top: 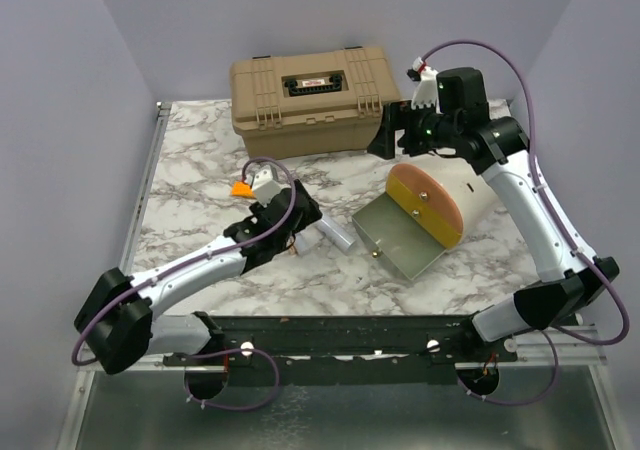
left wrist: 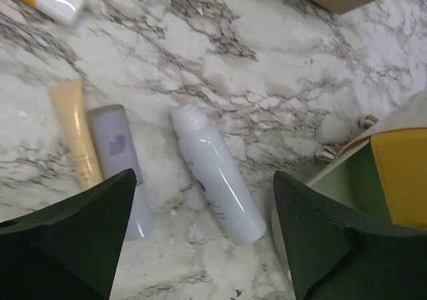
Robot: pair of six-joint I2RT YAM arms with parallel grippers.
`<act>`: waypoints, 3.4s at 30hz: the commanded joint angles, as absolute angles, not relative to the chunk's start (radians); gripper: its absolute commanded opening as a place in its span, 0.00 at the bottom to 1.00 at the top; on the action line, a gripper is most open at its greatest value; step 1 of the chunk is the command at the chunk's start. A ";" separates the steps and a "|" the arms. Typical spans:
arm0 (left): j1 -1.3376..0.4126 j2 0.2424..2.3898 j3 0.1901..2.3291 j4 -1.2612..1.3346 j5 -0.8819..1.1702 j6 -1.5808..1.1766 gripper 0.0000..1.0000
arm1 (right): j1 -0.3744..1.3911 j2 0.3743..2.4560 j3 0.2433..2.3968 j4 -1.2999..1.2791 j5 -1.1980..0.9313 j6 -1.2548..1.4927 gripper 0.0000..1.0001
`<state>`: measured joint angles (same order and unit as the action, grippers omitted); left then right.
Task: Organize the makeup
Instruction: Pick up the makeup from the center of the board.
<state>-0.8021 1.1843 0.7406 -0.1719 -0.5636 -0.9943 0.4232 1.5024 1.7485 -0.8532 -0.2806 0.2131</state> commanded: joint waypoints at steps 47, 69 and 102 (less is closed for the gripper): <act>-0.640 0.794 0.565 -0.472 -0.658 -1.322 0.90 | 0.828 2.129 1.708 -0.826 -0.004 0.125 0.61; -0.641 0.732 0.560 -0.454 -0.667 -1.294 0.88 | 0.888 2.197 1.727 -0.799 0.042 0.147 0.51; -0.641 0.762 0.550 -0.453 -0.664 -1.299 0.88 | 0.908 1.652 1.511 -0.713 0.113 0.316 0.29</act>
<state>-0.6472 0.7460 0.5598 -0.4553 -0.6666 -1.2980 0.9005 1.7798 1.5818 -0.7479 0.0437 0.2569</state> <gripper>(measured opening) 0.877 0.494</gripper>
